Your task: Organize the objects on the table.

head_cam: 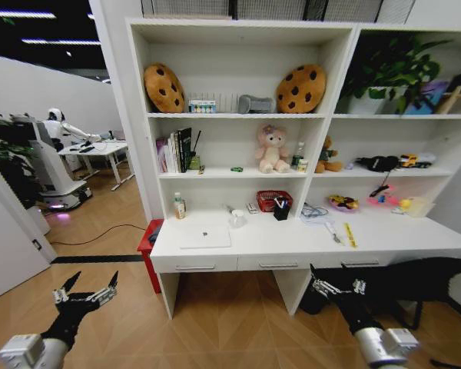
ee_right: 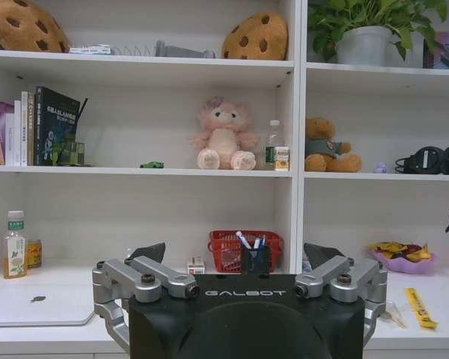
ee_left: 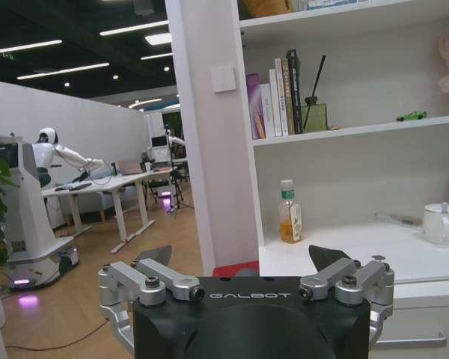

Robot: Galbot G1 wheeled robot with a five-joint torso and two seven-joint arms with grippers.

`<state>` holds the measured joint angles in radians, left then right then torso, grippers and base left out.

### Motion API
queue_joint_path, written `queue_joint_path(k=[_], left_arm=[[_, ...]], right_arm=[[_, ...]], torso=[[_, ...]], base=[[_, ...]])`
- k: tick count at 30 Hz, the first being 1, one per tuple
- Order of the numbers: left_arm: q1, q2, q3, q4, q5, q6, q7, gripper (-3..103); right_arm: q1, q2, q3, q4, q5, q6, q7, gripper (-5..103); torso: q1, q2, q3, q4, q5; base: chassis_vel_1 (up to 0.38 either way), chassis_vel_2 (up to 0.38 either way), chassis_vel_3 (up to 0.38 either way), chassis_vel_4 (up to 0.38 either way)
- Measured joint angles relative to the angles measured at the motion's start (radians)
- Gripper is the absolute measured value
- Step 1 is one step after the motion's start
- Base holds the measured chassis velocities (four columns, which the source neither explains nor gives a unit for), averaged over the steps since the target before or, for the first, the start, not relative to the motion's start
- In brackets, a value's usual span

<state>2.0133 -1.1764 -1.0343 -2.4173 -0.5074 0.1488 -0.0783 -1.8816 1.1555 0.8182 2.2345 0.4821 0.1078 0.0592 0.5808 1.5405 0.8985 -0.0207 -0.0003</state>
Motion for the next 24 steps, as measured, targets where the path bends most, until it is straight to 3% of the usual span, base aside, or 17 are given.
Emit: queue_joint_path(k=[2, 9, 15, 24], left_arm=[[0.0, 0.0, 0.0, 0.0, 0.0, 0.0, 0.0, 100], [0.0, 0.0, 0.0, 0.0, 0.0, 0.0, 0.001, 100], [0.0, 0.0, 0.0, 0.0, 0.0, 0.0, 0.001, 100], [0.0, 0.0, 0.0, 0.0, 0.0, 0.0, 0.001, 100]], right_arm=[[0.0, 0.0, 0.0, 0.0, 0.0, 0.0, 0.0, 100], [0.001, 0.0, 0.0, 0.0, 0.0, 0.0, 0.0, 100], [0.001, 0.0, 0.0, 0.0, 0.0, 0.0, 0.0, 100], [0.0, 0.0, 0.0, 0.0, 0.0, 0.0, 0.0, 100]], torso=[[0.0, 0.0, 0.0, -0.002, 0.0009], [0.002, -0.001, 0.001, -0.0002, 0.0003], [0.002, -0.001, 0.001, -0.0014, 0.0001], [0.001, -0.001, 0.0, -0.0009, 0.0003]], base=[[0.011, -0.021, -0.164, 0.062], [-0.066, 0.008, 0.033, 0.0], [-0.026, 0.033, 0.035, -0.023], [0.007, -0.004, -0.021, 0.0]])
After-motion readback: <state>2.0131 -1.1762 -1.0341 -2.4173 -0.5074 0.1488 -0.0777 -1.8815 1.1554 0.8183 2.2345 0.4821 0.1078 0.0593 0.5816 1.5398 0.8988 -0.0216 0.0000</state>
